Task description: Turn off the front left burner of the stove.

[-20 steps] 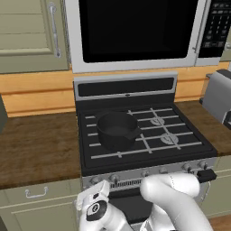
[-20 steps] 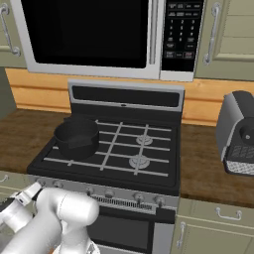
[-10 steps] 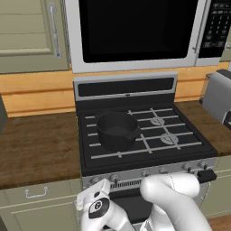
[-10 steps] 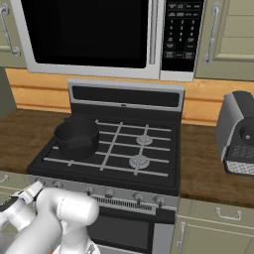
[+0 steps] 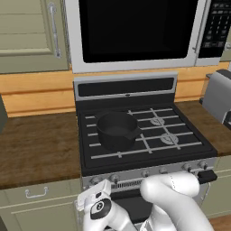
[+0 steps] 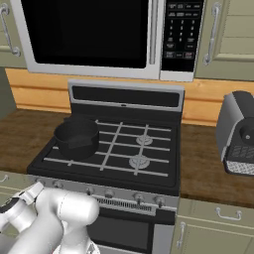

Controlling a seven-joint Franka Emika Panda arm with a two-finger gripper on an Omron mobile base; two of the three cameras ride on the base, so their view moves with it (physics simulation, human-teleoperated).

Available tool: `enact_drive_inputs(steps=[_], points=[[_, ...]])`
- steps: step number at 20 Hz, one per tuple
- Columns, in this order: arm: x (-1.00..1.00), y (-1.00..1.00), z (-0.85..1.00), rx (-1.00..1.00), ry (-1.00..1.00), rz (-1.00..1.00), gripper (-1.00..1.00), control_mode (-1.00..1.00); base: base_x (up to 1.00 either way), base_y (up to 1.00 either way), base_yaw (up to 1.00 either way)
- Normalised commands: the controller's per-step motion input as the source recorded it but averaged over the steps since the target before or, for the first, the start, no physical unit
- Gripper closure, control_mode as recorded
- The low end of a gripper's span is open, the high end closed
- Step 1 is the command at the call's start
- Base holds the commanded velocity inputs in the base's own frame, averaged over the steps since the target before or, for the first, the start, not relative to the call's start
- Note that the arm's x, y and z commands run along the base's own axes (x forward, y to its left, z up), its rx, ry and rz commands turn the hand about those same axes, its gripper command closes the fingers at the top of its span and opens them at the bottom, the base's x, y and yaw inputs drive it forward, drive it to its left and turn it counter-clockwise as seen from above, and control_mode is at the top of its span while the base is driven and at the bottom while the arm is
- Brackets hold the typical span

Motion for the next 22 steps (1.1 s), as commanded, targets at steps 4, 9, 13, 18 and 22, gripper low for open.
enact_drive_inputs(steps=[4,9,13,18,22], points=[[0.02,0.0,-0.01,0.0,0.0,0.0,-1.0,-1.0,0.0,0.0,0.0],[0.32,-0.14,-0.1,0.0,0.0,0.0,-1.0,-1.0,0.0,0.0,0.0],[0.22,-0.15,-0.04,0.0,0.0,0.0,1.0,-1.0,0.0,0.0,0.0],[0.16,-0.18,0.0,0.09,0.01,-0.02,1.0,-1.0,0.0,0.0,0.0],[0.09,-0.41,0.08,0.31,0.03,-0.13,1.0,-1.0,0.0,0.0,0.0]])
